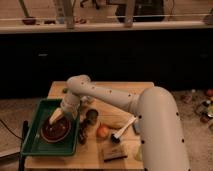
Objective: Stack bowls into tray
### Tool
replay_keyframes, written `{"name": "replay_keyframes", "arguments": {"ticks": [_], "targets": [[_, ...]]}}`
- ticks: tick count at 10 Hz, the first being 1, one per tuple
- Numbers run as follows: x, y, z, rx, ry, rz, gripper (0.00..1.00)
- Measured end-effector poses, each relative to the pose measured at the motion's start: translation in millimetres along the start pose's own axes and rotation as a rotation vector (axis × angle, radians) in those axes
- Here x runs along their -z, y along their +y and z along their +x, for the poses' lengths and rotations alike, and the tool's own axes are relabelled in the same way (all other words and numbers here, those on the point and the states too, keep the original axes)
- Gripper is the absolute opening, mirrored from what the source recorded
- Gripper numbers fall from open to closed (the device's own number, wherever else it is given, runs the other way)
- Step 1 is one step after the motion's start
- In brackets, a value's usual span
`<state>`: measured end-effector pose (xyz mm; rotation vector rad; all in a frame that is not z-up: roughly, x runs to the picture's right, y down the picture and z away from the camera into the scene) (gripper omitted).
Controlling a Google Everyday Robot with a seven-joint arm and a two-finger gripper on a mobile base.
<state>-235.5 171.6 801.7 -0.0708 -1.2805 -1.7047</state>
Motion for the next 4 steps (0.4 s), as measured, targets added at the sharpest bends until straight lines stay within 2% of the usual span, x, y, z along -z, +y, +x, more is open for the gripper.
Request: {"name": "replay_keyframes", "arguments": {"ticks": [1, 2, 3, 4], "targets": [[5.3, -1.4, 2.3, 0.006, 0.014, -0.002, 0.80], [17.4, -5.4, 7.7, 0.005, 0.048, -0.005, 0.80], [34.2, -10.5, 15.6, -0.016, 0.102, -0.009, 0.80], [44.9, -12.9, 21.4, -0.034, 0.136, -0.012, 0.80]]}}
